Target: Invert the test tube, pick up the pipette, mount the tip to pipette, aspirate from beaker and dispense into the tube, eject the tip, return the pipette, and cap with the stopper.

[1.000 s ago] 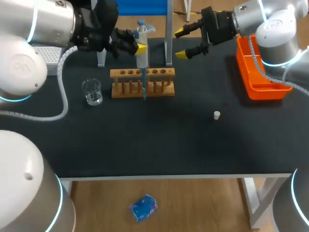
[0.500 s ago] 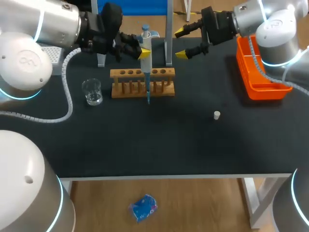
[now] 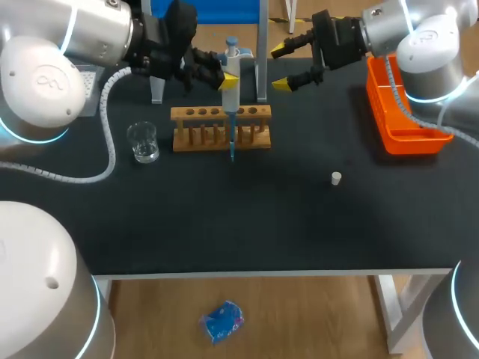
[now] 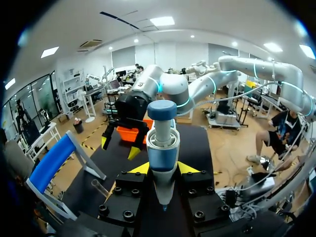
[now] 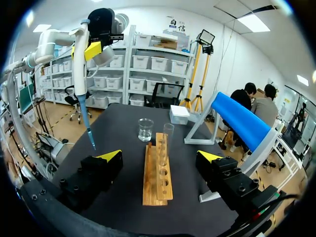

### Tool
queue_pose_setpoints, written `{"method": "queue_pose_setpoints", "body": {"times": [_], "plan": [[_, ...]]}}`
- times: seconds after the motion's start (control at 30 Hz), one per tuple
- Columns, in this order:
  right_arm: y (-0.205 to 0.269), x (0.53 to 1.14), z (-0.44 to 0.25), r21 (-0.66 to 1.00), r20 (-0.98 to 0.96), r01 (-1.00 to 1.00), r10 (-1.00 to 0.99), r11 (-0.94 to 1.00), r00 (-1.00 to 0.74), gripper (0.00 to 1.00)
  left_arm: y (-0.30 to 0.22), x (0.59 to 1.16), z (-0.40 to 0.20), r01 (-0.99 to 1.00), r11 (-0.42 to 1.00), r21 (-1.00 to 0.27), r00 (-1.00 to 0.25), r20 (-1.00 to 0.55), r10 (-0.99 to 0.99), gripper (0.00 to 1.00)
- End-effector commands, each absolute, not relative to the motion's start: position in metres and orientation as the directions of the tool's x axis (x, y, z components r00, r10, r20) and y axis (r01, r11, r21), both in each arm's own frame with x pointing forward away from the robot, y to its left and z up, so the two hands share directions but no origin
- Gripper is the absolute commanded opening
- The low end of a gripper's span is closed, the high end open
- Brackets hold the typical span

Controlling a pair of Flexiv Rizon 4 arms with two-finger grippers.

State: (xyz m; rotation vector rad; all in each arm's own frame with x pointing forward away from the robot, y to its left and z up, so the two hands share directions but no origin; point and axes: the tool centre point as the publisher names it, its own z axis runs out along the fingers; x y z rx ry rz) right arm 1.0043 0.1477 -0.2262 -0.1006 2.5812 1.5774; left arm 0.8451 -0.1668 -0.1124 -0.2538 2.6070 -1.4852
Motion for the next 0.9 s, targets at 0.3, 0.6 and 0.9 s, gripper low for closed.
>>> {"method": "queue_pose_setpoints", "body": {"times": [0.3,0.6,0.9], "plan": [[0.105,0.973,-0.220,0.916,-0.128,-0.096,0.057,0.391,-0.990,1.00,-0.166,0.846,-0.111,-0.080,0.502,-0.861,-0.978,-0.029,-0.207,0.00],[0.106,0.929,-0.214,0.951,-0.130,-0.148,-0.084,0.272,-0.988,1.00,-0.166,0.846,-0.111,-0.080,0.502,-0.861,-0.978,-0.029,-0.207,0.00],[0.141,0.911,-0.201,0.971,-0.150,-0.188,-0.238,0.146,-0.960,1.00,-0.166,0.846,-0.111,-0.080,0.502,-0.861,-0.978,-0.029,-0.207,0.00]]}}
